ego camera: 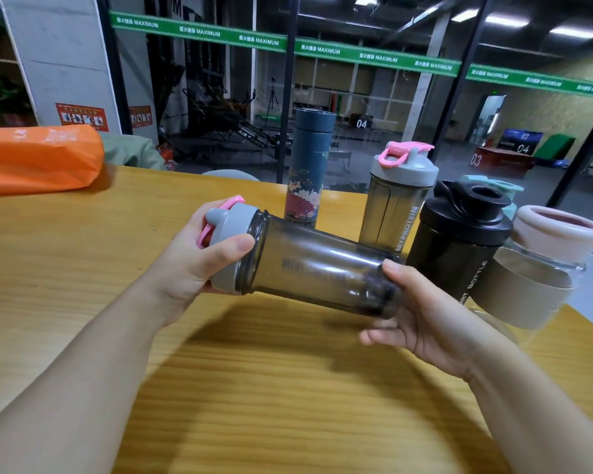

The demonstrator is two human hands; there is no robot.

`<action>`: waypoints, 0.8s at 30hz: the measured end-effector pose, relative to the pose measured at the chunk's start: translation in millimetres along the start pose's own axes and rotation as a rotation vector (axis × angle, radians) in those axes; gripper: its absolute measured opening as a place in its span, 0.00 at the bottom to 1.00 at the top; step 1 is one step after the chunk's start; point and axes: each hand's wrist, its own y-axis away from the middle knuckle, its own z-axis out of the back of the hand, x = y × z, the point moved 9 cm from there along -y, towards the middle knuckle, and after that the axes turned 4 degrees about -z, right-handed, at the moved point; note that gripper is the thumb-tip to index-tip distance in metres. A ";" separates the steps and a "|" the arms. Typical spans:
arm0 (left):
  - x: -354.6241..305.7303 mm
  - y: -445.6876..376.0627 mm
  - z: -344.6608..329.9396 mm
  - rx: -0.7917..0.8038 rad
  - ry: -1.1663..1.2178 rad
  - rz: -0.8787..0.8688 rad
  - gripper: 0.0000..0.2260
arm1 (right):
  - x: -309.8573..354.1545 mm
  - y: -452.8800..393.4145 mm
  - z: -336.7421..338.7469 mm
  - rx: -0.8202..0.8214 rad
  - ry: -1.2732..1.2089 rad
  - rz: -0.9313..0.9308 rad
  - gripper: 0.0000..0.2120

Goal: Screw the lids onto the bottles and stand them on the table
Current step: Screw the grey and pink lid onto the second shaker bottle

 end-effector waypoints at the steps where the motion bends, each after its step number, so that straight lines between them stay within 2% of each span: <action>1: -0.3 -0.3 0.0 0.001 -0.002 -0.004 0.34 | -2.0 -1.0 1.9 -0.016 0.048 -0.023 0.28; 4: 1.0 -0.7 -1.7 0.021 -0.017 0.002 0.36 | -8.4 -3.5 8.5 -0.077 0.178 -0.096 0.35; 6: 2.0 -0.2 -3.2 0.040 -0.027 0.009 0.39 | -12.7 -5.3 10.2 -0.090 0.226 -0.134 0.36; 11: 5.0 -0.3 -3.1 0.031 -0.040 0.014 0.34 | -21.1 -9.8 14.6 -0.182 0.194 -0.155 0.34; 15: 7.3 -0.2 -2.9 0.018 -0.042 0.034 0.32 | -20.5 -12.4 10.9 -0.225 0.079 -0.096 0.28; 17: 7.7 -0.5 -1.0 0.012 -0.041 0.043 0.32 | -15.8 -11.4 6.3 -0.178 0.051 -0.054 0.26; 20: 6.7 -1.4 4.5 -0.002 -0.017 0.045 0.32 | -7.3 -6.7 -3.2 -0.011 0.017 -0.008 0.30; 21: 6.8 -1.5 5.2 0.000 -0.015 0.048 0.32 | -4.9 -4.4 -5.6 0.043 0.016 0.003 0.28; 24: 7.6 -0.6 7.5 0.008 -0.022 0.063 0.38 | -0.3 -0.3 -2.8 0.074 0.049 0.026 0.26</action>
